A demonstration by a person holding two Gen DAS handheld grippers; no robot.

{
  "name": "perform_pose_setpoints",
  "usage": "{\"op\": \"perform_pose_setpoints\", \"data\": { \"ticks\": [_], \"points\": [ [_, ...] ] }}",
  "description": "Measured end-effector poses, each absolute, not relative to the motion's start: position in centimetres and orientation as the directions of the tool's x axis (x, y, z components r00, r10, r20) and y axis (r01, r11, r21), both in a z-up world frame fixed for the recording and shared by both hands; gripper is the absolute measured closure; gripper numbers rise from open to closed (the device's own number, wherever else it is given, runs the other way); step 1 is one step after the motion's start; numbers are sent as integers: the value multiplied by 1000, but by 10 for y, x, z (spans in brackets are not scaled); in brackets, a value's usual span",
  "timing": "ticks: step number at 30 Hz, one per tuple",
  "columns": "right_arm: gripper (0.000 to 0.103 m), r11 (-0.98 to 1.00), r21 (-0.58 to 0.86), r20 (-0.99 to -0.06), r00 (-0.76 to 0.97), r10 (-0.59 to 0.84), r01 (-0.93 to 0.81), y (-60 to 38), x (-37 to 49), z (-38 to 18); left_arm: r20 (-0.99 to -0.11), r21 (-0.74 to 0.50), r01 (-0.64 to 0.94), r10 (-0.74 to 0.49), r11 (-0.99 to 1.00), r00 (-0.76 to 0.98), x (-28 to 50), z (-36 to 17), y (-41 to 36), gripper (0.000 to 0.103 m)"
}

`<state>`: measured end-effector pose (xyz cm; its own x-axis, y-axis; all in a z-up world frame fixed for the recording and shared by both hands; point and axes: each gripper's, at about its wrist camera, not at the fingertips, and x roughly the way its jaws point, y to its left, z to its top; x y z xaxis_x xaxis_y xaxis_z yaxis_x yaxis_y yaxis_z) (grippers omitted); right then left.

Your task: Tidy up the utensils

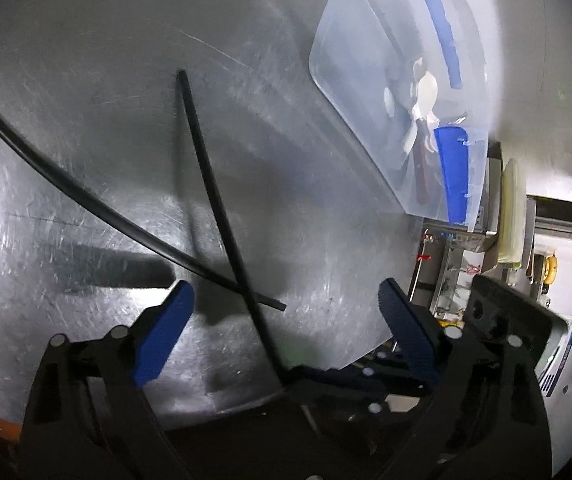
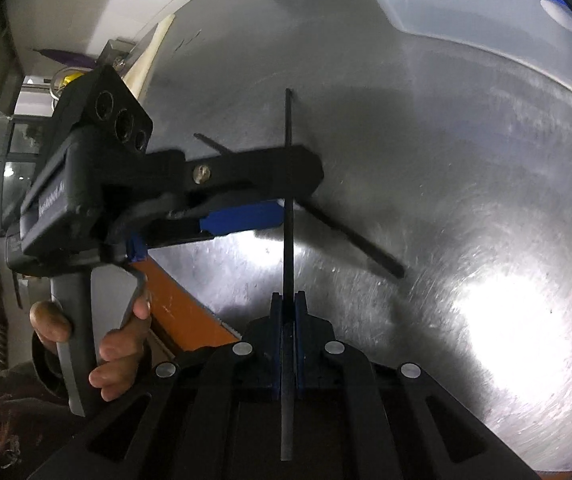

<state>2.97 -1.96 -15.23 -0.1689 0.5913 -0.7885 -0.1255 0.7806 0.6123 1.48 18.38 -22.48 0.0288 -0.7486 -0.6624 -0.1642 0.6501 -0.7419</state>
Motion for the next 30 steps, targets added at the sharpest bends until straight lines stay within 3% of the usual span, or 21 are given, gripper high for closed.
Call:
{"op": "perform_pose_setpoints", "data": {
  "ticks": [2,4,9,15,19,25,30],
  "points": [
    [96,776,617,-784,-175,595,-128,-21,36,-157,-661,-741,-182,-750,646,29,14,-226,182,36],
    [96,770,625,-778,-181,601,-130,-22,36,-161,-666,-735,-196,-746,650,24,11,-227,188,58],
    [96,761,634,-771,-194,607,-138,-25,51,-166,-685,-711,-263,-727,652,51,3,-240,198,96],
    [96,739,652,-757,-193,624,-170,-23,52,-155,-676,-734,-213,-726,645,129,-3,-219,202,98],
    [96,722,653,-756,-132,642,-227,-29,54,-125,-635,-768,-71,-741,637,217,4,-167,192,99],
    [96,758,558,-769,132,625,-339,-80,94,-29,-551,-747,251,-785,615,283,59,-59,135,98],
    [96,868,372,-798,364,479,-328,-138,157,40,-541,-659,451,-796,602,271,147,21,44,98]
  ]
}}
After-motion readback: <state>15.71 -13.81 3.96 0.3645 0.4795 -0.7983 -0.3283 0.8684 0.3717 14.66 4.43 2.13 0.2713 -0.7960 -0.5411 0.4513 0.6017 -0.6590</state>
